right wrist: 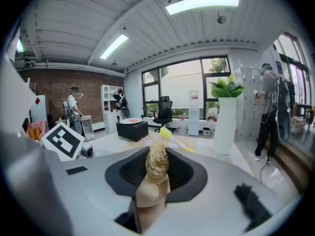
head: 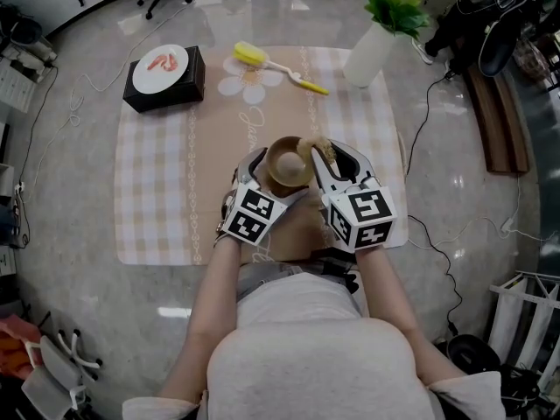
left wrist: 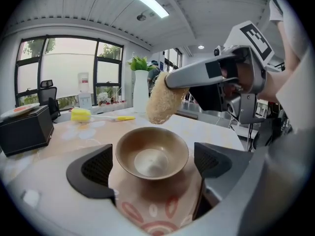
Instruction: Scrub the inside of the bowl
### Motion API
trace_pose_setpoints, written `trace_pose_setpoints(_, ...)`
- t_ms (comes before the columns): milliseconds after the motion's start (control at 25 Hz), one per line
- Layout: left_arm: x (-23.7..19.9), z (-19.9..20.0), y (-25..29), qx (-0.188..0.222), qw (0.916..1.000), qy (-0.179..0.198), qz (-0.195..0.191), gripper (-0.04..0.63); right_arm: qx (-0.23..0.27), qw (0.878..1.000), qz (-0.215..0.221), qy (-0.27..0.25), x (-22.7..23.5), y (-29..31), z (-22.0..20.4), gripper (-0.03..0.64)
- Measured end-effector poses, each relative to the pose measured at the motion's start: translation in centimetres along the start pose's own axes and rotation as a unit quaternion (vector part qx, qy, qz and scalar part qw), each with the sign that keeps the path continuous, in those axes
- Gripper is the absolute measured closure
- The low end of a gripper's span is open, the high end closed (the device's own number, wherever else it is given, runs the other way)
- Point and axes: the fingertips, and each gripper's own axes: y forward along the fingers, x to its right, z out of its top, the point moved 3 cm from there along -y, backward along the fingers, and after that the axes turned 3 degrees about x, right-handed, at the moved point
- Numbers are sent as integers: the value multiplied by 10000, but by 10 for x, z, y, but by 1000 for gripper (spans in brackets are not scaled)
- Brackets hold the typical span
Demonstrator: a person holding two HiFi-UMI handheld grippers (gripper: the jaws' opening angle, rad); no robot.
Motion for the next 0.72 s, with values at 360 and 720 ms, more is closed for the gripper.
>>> trace_pose_setpoints(360,-3,-6,10,-140,9999,13,-21,86,-98,9999,4,24,7,7,-4,518)
trace_pose_setpoints(720,-2,-7,10,-96,9999,71,-65,89,-65,9988,477,63,-8,38,-1,518)
